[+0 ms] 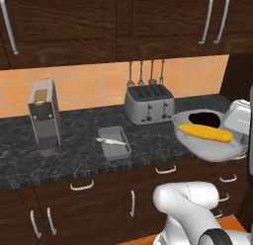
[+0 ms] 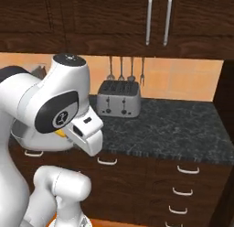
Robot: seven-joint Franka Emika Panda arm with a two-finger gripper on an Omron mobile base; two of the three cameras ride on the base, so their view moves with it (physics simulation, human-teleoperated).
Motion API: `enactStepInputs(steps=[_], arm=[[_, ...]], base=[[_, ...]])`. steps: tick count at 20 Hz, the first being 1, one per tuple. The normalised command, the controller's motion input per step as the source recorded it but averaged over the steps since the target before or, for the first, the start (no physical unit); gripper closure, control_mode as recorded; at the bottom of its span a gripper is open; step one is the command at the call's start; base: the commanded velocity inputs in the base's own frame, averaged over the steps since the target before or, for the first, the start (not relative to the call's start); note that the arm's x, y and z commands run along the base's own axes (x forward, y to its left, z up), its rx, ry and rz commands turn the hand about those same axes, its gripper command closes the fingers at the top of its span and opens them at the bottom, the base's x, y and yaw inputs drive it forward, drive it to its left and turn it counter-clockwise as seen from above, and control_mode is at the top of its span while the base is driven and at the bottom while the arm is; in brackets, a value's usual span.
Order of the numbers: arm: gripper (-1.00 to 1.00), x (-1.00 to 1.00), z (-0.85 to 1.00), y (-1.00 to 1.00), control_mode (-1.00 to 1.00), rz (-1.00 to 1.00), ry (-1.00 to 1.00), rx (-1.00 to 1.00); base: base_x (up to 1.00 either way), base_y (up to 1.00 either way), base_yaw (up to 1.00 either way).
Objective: Take the meat container that has the fish and place it on the second highest rack of the freezer. Then take the vegetable container that has the avocado and corn and place it on the highest rack of the freezer.
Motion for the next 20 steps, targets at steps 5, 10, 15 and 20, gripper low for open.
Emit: enactStepInputs(steps=[5,10,15,20], arm=[[1.00,0.00,0.00,0.00,1.00,0.00,0.00,0.00],[1.00,0.00,0.00,0.00,1.00,0.00,0.00,0.00],[1.00,0.00,0.00,0.00,1.00,0.00,0.00,0.00],[1.00,0.00,0.00,0.00,1.00,0.00,0.00,0.00]], base=[[-0.91,0.00,-0.63],[-0.76,0.00,-0.72],[-0.48,-0.12,-0.71],[0.02,-0.36,-0.78]])
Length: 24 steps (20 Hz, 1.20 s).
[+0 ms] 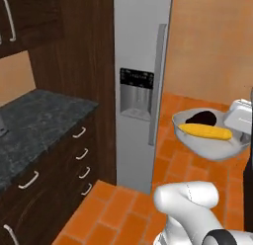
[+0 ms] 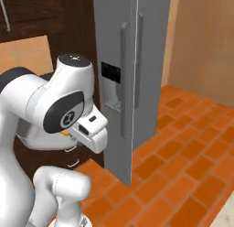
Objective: Take the meat container that has the fish and place it on the second highest rack of the freezer. Then take the vegetable container that has the avocado and corn and place it on the highest rack of the freezer.
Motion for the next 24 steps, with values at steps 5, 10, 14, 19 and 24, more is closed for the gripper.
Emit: enactStepInputs(steps=[5,10,14,19,24], arm=[[1.00,0.00,0.00,0.00,1.00,0.00,0.00,0.00],[1.00,0.00,0.00,0.00,1.00,0.00,0.00,0.00],[1.00,0.00,0.00,0.00,1.00,0.00,0.00,0.00],[1.00,0.00,0.00,0.00,1.00,0.00,0.00,0.00],[1.00,0.00,0.00,0.00,1.00,0.00,0.00,0.00]], base=[[0.20,-0.24,-0.76],[0.88,-0.02,-0.52],[1.00,-0.02,-0.36],[1.00,-0.31,-0.22],[1.00,-0.53,-0.01]])
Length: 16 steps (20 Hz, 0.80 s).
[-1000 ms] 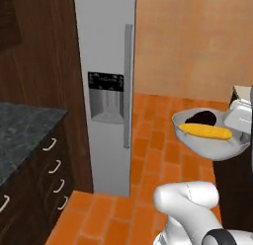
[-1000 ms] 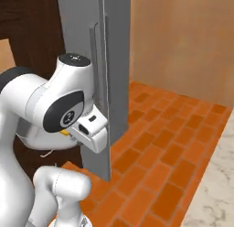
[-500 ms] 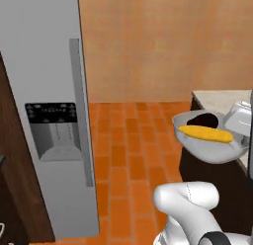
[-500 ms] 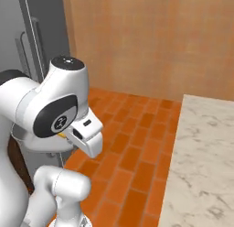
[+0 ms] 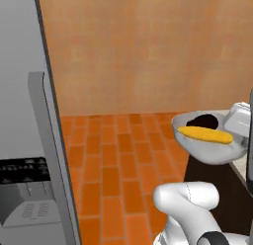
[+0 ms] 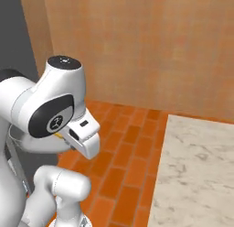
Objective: Take the meat container that has the fish and place it on the second highest rack of the freezer. Then take the vegetable container that has the avocado and corn and place it on the highest rack of the freezer.
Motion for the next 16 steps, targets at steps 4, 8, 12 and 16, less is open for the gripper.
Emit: enactStepInputs(steps=[4,8,12,16], arm=[[1.00,0.00,0.00,0.00,1.00,0.00,0.00,0.00],[1.00,0.00,0.00,0.00,1.00,0.00,0.00,0.00],[1.00,0.00,0.00,0.00,1.00,0.00,0.00,0.00],[1.00,0.00,0.00,0.00,1.00,0.00,0.00,0.00]], base=[[1.00,-0.69,0.24],[1.00,-0.60,0.46],[1.00,-0.39,0.52],[1.00,-0.15,0.43]])
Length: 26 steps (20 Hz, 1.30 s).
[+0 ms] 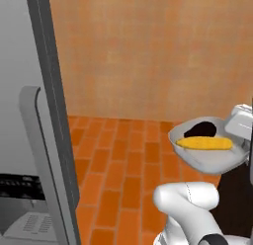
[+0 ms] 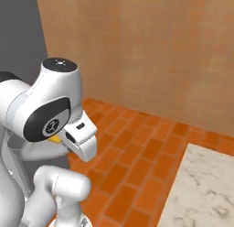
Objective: Take the meat container that has the fish and place it on the second highest rack of the freezer. Then take the vegetable container that has the avocado and corn and place it on the highest rack of the freezer.
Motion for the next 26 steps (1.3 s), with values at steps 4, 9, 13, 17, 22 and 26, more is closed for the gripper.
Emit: enactStepInputs(steps=[4,9,13,17,22,26], arm=[[1.00,0.00,0.00,0.00,1.00,0.00,0.00,0.00],[1.00,0.00,0.00,0.00,1.00,0.00,0.00,0.00],[1.00,0.00,0.00,0.00,1.00,0.00,0.00,0.00],[1.00,0.00,0.00,0.00,1.00,0.00,0.00,0.00],[1.00,0.00,0.00,0.00,1.00,0.00,0.00,0.00],[1.00,0.00,0.00,0.00,1.00,0.00,0.00,0.00]], base=[[1.00,0.00,0.10],[0.99,0.00,0.28],[0.90,0.04,0.66],[0.74,0.02,0.75],[0.65,0.08,0.78],[0.52,0.24,0.76]])
